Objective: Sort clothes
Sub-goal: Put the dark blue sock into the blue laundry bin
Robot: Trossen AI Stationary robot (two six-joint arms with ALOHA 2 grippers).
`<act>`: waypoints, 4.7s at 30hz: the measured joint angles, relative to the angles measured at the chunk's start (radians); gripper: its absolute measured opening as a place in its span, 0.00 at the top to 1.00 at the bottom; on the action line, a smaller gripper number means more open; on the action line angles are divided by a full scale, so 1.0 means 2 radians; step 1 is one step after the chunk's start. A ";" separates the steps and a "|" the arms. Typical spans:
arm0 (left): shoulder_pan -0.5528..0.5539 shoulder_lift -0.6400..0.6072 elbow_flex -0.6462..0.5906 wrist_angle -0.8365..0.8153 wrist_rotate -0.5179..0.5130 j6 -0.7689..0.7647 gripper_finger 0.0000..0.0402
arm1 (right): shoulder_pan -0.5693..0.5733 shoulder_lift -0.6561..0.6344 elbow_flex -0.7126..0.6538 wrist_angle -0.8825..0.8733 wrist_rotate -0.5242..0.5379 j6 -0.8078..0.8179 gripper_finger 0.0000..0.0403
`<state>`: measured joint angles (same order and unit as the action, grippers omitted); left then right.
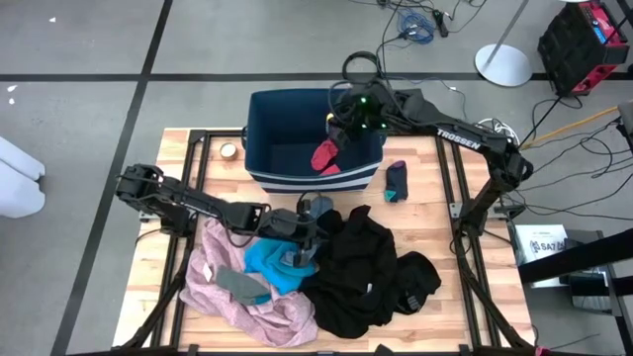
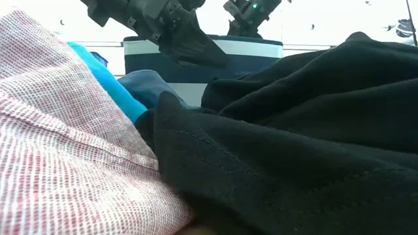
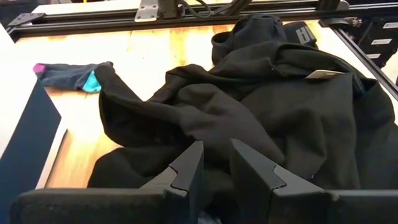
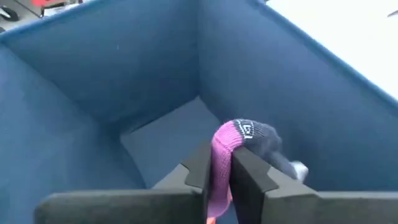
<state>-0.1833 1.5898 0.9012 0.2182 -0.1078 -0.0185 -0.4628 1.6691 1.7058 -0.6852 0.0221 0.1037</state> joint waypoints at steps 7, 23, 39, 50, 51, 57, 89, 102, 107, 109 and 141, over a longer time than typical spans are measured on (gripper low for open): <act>0.000 0.000 0.000 0.000 0.000 0.000 0.78 | -0.006 -0.002 0.000 -0.027 -0.001 -0.005 0.75; -0.001 0.000 -0.001 -0.001 -0.002 -0.002 0.78 | -0.005 -0.120 0.000 -0.089 0.073 -0.029 0.59; -0.020 0.000 -0.020 0.001 -0.002 -0.028 0.78 | -0.028 -0.295 -0.252 -0.189 0.206 0.141 0.60; -0.023 0.000 -0.020 0.006 -0.002 -0.028 0.78 | -0.047 -0.338 -0.429 -0.112 0.059 0.150 0.60; -0.023 0.000 -0.020 0.007 -0.002 -0.028 0.78 | -0.047 -0.335 -0.438 -0.107 0.052 0.148 0.60; -0.023 0.000 -0.020 0.008 -0.003 -0.027 0.78 | -0.047 -0.302 -0.463 -0.089 0.038 0.130 0.54; -0.023 0.000 -0.020 0.002 -0.010 -0.027 0.78 | -0.002 -0.206 -0.577 0.078 0.014 0.112 0.34; -0.023 0.000 -0.020 0.003 -0.014 -0.027 0.78 | -0.002 -0.206 -0.597 0.059 0.028 0.153 0.86; -0.023 0.000 -0.020 0.003 -0.014 -0.027 0.78 | -0.002 -0.209 -0.597 0.056 0.028 0.170 0.96; -0.023 0.000 -0.020 0.003 -0.014 -0.027 0.78 | -0.002 -0.217 -0.597 0.048 0.027 0.176 0.95; -0.023 0.000 -0.020 0.004 -0.016 -0.027 0.78 | 0.006 -0.291 -0.216 0.009 0.074 0.066 1.00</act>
<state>-0.2290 1.5902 0.8616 0.2256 -0.1402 -0.0717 -0.4515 1.0866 1.2742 -0.6679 0.1703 0.2351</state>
